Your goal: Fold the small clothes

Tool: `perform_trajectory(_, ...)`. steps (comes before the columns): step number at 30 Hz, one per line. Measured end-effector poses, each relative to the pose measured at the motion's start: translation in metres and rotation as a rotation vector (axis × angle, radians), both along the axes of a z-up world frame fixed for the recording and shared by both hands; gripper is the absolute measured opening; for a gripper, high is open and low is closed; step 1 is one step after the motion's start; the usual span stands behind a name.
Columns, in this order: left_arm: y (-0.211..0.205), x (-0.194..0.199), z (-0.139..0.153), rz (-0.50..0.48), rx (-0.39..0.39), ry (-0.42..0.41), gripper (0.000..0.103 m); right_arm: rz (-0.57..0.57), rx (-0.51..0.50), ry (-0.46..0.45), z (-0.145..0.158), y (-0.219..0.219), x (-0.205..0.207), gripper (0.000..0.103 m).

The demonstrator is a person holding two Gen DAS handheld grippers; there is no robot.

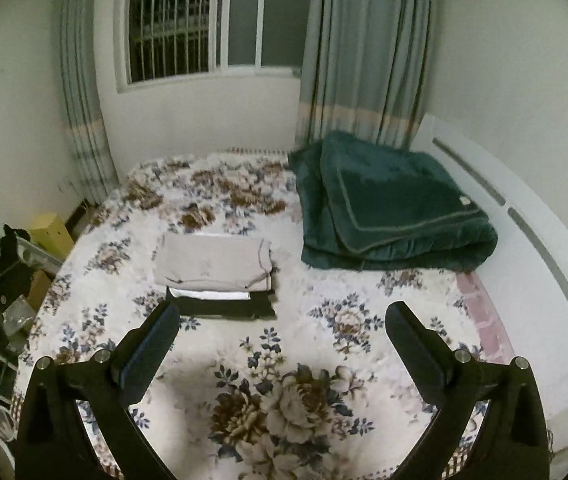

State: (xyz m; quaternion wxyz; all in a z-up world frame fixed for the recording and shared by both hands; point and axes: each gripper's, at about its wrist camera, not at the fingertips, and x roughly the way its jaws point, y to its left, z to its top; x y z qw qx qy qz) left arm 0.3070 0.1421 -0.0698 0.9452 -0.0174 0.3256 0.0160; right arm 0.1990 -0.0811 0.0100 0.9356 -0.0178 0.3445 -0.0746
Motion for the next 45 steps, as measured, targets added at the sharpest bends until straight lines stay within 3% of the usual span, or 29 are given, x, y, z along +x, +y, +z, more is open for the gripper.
perform_trajectory(9, -0.002, -0.057, 0.024, 0.014, -0.009, -0.043, 0.103, 0.043, 0.017, -0.065, 0.052, 0.001, -0.079, 0.103)
perform_trajectory(14, -0.003, -0.073, 0.028, 0.005, -0.013, -0.051, 0.103, 0.060, 0.017, -0.085, 0.064, 0.002, -0.098, 0.103)
perform_trajectory(31, -0.001, -0.096, 0.040, 0.016, -0.005, -0.089, 0.103, 0.078, 0.034, -0.100, 0.069, 0.003, -0.111, 0.103)
perform_trajectory(45, 0.009, -0.097, 0.042, 0.027, -0.005, -0.099, 0.103, 0.121, 0.031, -0.098, 0.077, 0.014, -0.098, 0.103)
